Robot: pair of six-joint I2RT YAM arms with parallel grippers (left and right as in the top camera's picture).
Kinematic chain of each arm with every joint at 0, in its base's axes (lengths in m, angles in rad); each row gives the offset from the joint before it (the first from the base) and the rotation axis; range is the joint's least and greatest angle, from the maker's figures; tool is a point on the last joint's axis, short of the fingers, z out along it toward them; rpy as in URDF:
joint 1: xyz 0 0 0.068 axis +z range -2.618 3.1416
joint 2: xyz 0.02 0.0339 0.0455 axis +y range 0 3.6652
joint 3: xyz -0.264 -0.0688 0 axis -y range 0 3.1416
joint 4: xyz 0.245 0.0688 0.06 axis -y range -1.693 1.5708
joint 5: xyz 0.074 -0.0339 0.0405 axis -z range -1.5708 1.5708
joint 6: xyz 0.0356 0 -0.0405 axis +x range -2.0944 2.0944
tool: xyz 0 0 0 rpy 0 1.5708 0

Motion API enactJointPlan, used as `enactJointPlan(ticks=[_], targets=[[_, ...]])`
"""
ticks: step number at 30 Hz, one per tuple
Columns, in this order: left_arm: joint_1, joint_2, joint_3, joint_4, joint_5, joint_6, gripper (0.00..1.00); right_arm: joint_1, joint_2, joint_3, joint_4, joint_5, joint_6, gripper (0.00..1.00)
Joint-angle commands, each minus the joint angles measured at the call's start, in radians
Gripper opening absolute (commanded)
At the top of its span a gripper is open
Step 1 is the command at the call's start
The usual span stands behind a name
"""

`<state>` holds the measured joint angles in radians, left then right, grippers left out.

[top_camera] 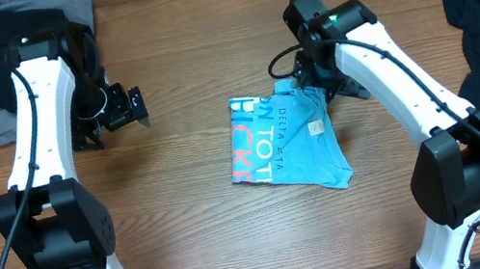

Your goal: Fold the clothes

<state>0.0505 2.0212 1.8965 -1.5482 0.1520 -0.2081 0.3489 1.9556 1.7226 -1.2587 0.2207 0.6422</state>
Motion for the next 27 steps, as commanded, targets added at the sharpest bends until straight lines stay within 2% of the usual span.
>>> enactJointPlan(ticks=[1, 11, 14, 17, 22, 27], targets=[[0.001, -0.014, -0.005, 0.004, -0.006, -0.006, 1.0, 0.018, -0.003, 0.022, 0.056, -0.172, -0.17, 1.0], [0.001, -0.014, -0.005, 0.001, -0.006, -0.006, 1.0, 0.025, 0.04, -0.03, 0.16, -0.151, -0.18, 0.99], [0.001, -0.014, -0.005, -0.002, -0.006, -0.006, 1.0, 0.022, 0.084, -0.034, 0.158, -0.114, -0.179, 0.91], [0.001, -0.014, -0.005, -0.007, -0.006, -0.006, 1.0, 0.022, 0.125, -0.034, 0.156, -0.062, -0.179, 0.88], [0.001, -0.014, -0.01, -0.007, -0.006, -0.006, 1.0, 0.011, 0.147, -0.034, 0.154, -0.011, -0.179, 0.71], [0.001, -0.014, -0.012, -0.007, -0.006, -0.006, 1.0, -0.025, 0.147, -0.034, 0.15, -0.011, -0.179, 0.43]])
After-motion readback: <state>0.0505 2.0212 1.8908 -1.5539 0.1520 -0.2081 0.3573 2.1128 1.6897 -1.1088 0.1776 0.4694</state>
